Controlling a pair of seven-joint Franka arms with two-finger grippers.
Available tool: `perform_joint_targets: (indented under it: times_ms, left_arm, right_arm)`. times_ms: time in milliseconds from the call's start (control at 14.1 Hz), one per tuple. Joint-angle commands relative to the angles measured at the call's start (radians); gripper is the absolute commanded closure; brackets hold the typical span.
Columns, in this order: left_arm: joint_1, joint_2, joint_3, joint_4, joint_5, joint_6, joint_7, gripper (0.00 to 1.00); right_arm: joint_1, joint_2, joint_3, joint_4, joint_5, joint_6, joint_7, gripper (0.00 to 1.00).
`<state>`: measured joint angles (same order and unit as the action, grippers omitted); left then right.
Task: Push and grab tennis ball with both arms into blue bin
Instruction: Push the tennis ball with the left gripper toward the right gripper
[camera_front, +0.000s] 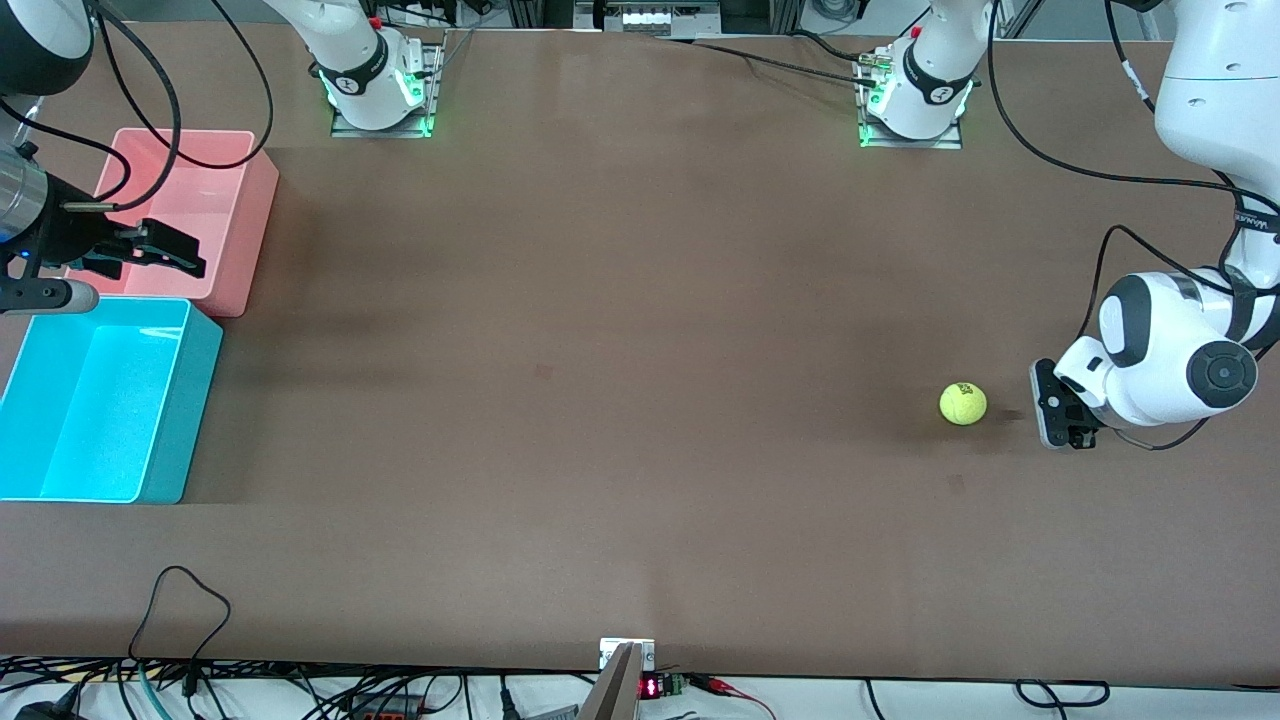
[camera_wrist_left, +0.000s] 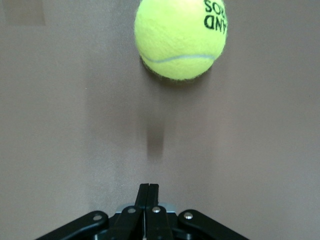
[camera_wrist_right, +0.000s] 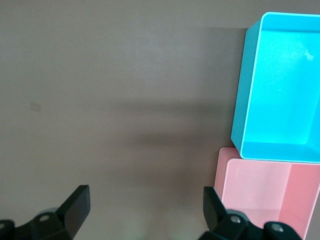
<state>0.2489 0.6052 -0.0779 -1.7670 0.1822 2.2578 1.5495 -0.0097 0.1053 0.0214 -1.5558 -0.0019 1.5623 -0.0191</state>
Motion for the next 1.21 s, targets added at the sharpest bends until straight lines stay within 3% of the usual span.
perform_joint_targets:
  times_ms: [0,142,355,568,852,1137]
  left_arm:
    - [0.001,0.01,-0.014,0.008,0.019,-0.009,0.012,1.0]
    - [-0.019,0.01,-0.077,-0.029,0.01,-0.011,-0.031,1.0]
    - [-0.107,0.03,-0.212,-0.049,0.011,-0.006,-0.28,1.0]
    - [-0.241,0.019,-0.22,0.067,0.008,-0.103,-0.439,1.0]
    - [-0.148,0.005,-0.218,0.211,0.011,-0.332,-0.362,1.0]
    - [-0.073,0.001,-0.207,0.291,0.008,-0.357,-0.376,1.0]
  right_arm:
    - [-0.009,-0.004,0.002,-0.001,-0.006,-0.002,0.005,0.0]
    - [-0.009,0.013,0.0,-0.001,0.0,-0.005,0.007,0.0]
    - [0.0,0.05,0.003,-0.003,-0.006,-0.013,-0.018,0.0]
    - [0.039,0.108,0.008,-0.003,-0.004,-0.079,-0.009,0.0]
    - [0.056,0.18,0.009,-0.033,0.006,-0.032,0.001,0.0]
    - [0.06,0.168,0.009,-0.194,0.01,0.152,0.002,0.0]
